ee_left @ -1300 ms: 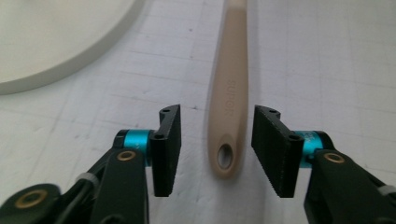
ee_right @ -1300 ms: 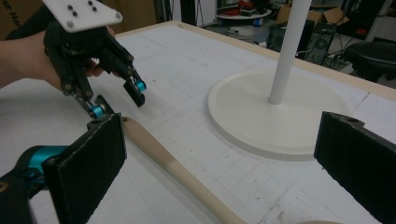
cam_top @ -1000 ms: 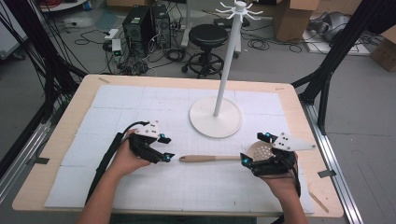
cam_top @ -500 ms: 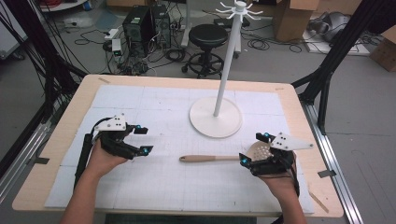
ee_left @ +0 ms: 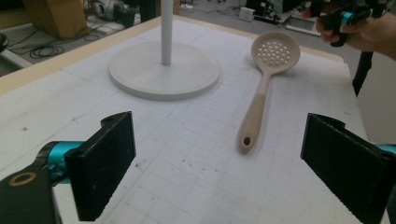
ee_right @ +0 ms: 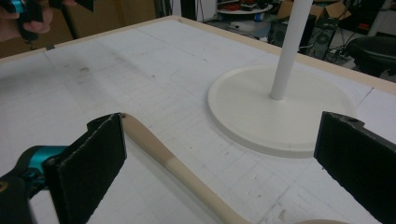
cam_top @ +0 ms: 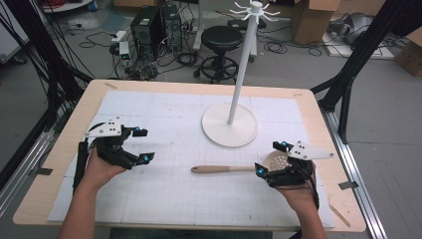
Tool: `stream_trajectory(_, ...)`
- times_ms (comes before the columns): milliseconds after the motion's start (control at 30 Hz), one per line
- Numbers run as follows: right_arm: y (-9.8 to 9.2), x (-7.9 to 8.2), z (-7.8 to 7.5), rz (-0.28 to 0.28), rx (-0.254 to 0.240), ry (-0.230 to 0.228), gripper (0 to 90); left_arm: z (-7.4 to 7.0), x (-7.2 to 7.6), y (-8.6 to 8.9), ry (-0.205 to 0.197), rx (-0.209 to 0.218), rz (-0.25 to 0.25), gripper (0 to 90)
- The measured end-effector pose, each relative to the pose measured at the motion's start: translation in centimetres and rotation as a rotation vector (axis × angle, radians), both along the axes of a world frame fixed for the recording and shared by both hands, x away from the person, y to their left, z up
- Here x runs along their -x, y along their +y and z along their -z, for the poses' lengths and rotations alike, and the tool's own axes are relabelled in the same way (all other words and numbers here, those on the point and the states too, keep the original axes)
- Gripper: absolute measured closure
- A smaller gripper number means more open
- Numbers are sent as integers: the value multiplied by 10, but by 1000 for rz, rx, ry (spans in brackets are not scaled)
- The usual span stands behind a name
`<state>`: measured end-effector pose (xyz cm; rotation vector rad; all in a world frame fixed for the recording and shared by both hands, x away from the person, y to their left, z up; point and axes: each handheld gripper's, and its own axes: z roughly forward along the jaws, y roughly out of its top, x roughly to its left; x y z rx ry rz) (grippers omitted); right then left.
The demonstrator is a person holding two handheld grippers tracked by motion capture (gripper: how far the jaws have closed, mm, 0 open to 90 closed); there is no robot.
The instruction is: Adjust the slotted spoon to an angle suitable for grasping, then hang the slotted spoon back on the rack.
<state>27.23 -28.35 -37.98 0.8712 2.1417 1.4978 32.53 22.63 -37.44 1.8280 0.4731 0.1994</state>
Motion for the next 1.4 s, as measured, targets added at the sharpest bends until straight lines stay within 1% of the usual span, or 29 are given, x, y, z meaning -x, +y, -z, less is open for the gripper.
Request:
stream_trajectory(200,-2,-1,2,1,3,-2,9,-1,0,3,3,15,0,64)
stream_trajectory(267,-2,0,3,1,3,2,9,-1,0,2,3,24,3,30)
stream_trajectory(300,-2,0,4,-1,3,5,9,-2,1,2,-8,18,-8,17)
stream_trajectory(333,-2,0,4,-1,5,4,9,-2,1,2,-21,9,-31,17)
stream_trajectory(367,-3,0,4,1,5,10,9,-3,2,3,-23,11,-35,17)
stream_trajectory(400,-3,0,4,0,5,7,9,-3,1,4,-16,21,-29,16)
stream_trajectory(500,-3,0,4,1,3,0,9,-3,2,4,-19,17,-29,17)
stream_trajectory(633,-2,0,2,-1,3,-1,9,-1,1,1,-20,0,-22,16)
stream_trajectory(767,0,-1,1,0,6,-1,9,1,-1,1,-14,0,-22,17)
stream_trajectory(900,1,-1,2,0,10,5,8,0,0,1,-22,-3,-28,17)
stream_trajectory(1000,1,-1,3,-8,24,0,9,-1,0,2,-26,11,-31,17)
stream_trajectory(1033,1,-1,3,-9,33,0,8,-1,0,2,-28,1,-32,17)
stream_trajectory(1100,1,1,2,-11,30,-7,9,-1,2,1,-28,-13,-31,17)
stream_trajectory(1200,2,2,0,-16,25,-12,9,-2,3,0,-37,-15,-28,17)
stream_trajectory(1233,3,2,1,-17,26,-6,9,-2,3,0,-39,-13,-26,17)
stream_trajectory(1267,4,1,1,-17,27,0,9,-2,3,1,-38,-13,-29,17)
stream_trajectory(1367,9,0,1,-30,44,-5,9,-1,2,1,-32,-28,-31,16)
stream_trajectory(1400,10,0,0,-30,45,0,9,-1,3,1,-28,-20,-30,17)
